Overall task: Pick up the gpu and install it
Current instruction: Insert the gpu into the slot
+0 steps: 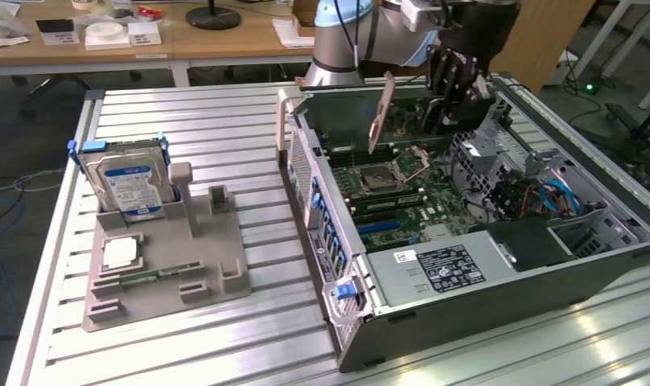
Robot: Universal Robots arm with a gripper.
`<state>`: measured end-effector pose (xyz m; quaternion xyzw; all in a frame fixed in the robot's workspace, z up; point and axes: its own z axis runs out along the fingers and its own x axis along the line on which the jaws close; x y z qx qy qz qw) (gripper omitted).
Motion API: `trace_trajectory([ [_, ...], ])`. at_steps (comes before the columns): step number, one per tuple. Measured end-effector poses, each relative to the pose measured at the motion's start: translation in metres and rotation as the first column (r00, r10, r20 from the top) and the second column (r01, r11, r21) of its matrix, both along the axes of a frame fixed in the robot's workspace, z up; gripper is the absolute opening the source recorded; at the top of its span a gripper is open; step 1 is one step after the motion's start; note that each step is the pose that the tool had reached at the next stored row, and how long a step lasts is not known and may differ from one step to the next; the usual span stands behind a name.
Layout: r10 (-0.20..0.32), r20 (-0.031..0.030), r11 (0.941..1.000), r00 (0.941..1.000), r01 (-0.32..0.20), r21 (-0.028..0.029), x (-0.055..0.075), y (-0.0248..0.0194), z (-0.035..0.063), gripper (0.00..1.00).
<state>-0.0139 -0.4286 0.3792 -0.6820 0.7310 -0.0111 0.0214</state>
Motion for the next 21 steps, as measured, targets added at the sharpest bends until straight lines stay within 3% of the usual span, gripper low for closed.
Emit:
trace_trajectory([
  [4,0.000,-0.0035,1.0000,1.0000,0.000,-0.0029,-0.008,0.0000,-0.0066,0.28],
  [7,0.000,-0.0040,1.0000,1.0000,0.000,-0.0014,-0.010,-0.0001,-0.0115,0.28],
  [8,0.000,-0.0042,1.0000,1.0000,0.000,-0.0017,-0.010,-0.0016,-0.0131,0.28],
  [12,0.000,-0.0040,1.0000,1.0000,0.000,-0.0002,-0.009,-0.0156,-0.0207,0.28],
  [17,0.000,-0.0040,1.0000,1.0000,0.000,-0.0003,-0.023,-0.0164,-0.0297,0.28],
  [21,0.005,-0.0040,1.0000,1.0000,-0.005,-0.0004,-0.024,-0.0185,-0.0370,0.28],
])
